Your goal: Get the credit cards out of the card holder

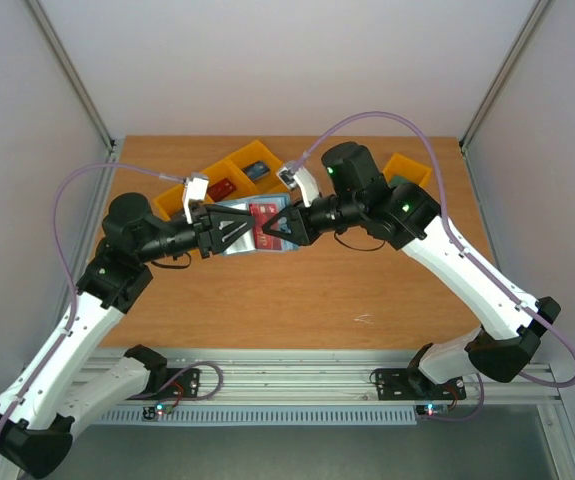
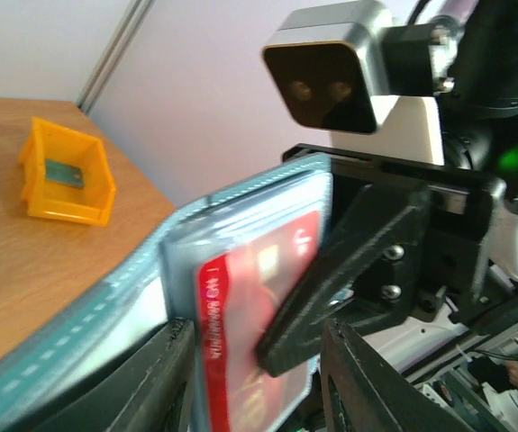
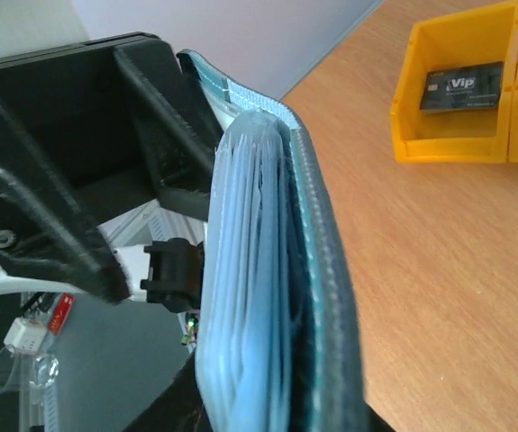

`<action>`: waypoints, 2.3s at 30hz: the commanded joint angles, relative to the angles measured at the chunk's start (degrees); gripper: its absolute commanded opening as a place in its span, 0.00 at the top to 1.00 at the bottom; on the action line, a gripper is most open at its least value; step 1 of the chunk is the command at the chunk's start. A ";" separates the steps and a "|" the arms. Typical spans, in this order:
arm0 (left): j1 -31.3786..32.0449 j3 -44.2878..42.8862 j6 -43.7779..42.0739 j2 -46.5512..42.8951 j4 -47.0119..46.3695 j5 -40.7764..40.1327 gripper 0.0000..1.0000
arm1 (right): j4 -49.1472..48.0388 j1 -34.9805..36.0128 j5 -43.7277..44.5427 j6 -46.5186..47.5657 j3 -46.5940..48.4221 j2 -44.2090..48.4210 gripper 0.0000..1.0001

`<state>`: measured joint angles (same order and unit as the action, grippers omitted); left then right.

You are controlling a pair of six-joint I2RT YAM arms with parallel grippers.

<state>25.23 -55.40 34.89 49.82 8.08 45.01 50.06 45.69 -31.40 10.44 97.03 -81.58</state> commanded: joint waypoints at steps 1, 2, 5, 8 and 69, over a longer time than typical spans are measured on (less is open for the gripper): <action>0.17 -1.38 -2.36 -0.36 2.93 -3.39 0.60 | -1.02 0.54 -2.94 0.70 2.10 0.96 0.99; 0.17 -1.38 -2.37 -0.16 2.62 -3.33 0.60 | -1.14 0.54 -3.48 0.72 2.04 0.98 0.99; 0.17 -1.38 -1.09 0.68 0.74 -2.53 0.59 | -1.37 1.19 -4.36 0.92 2.05 0.48 0.99; 0.21 -1.23 0.92 1.64 -2.14 -0.07 0.58 | -0.85 2.36 -4.86 1.87 2.13 -0.13 0.99; -3.62 2.99 9.05 -1.48 -21.26 17.65 1.00 | -5.43 -2.99 -12.84 0.08 -4.48 5.68 0.67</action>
<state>21.80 -52.27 43.31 49.82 -8.47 60.47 45.95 43.29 -42.59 11.64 91.96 -75.94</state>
